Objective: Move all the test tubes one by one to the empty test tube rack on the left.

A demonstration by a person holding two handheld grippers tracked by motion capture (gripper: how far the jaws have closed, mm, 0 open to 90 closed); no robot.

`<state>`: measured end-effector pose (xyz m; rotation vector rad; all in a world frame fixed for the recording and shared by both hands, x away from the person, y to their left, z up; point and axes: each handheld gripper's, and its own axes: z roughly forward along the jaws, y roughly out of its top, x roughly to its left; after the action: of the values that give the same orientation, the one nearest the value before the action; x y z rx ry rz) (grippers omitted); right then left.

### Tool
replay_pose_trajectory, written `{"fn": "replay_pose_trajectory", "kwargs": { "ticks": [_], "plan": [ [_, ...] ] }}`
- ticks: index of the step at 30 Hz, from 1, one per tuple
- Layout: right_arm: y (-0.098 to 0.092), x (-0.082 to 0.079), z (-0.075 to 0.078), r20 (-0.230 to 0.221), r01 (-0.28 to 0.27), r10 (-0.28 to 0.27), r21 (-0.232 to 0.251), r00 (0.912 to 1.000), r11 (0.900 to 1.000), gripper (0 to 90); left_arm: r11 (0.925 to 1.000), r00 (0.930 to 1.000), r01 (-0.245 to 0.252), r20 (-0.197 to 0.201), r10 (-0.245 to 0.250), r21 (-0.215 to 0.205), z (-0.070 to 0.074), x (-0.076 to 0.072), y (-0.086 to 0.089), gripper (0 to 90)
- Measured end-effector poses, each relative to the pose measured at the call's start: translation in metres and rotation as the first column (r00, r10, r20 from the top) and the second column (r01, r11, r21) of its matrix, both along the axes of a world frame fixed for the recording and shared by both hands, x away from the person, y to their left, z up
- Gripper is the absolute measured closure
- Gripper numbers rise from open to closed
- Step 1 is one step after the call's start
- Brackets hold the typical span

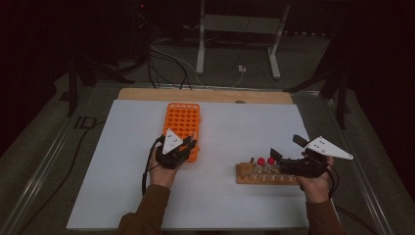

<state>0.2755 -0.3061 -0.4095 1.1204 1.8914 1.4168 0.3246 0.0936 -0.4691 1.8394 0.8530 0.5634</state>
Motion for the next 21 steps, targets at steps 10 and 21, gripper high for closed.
{"fn": "replay_pose_trajectory", "kwargs": {
  "ticks": [10,21],
  "plan": [
    [-0.002,-0.001,0.0,0.002,0.008,-0.008,-0.01,1.0,1.0,0.0,0.9999,0.9999,-0.005,-0.016,0.005,0.014,-0.008,0.002,0.0,75.6],
    [-0.004,-0.002,-0.001,0.003,0.011,-0.01,-0.015,0.9999,1.0,0.0,0.9982,0.9982,-0.001,-0.06,0.004,0.06,-0.025,0.0,-0.001,75.6]
  ]
}}
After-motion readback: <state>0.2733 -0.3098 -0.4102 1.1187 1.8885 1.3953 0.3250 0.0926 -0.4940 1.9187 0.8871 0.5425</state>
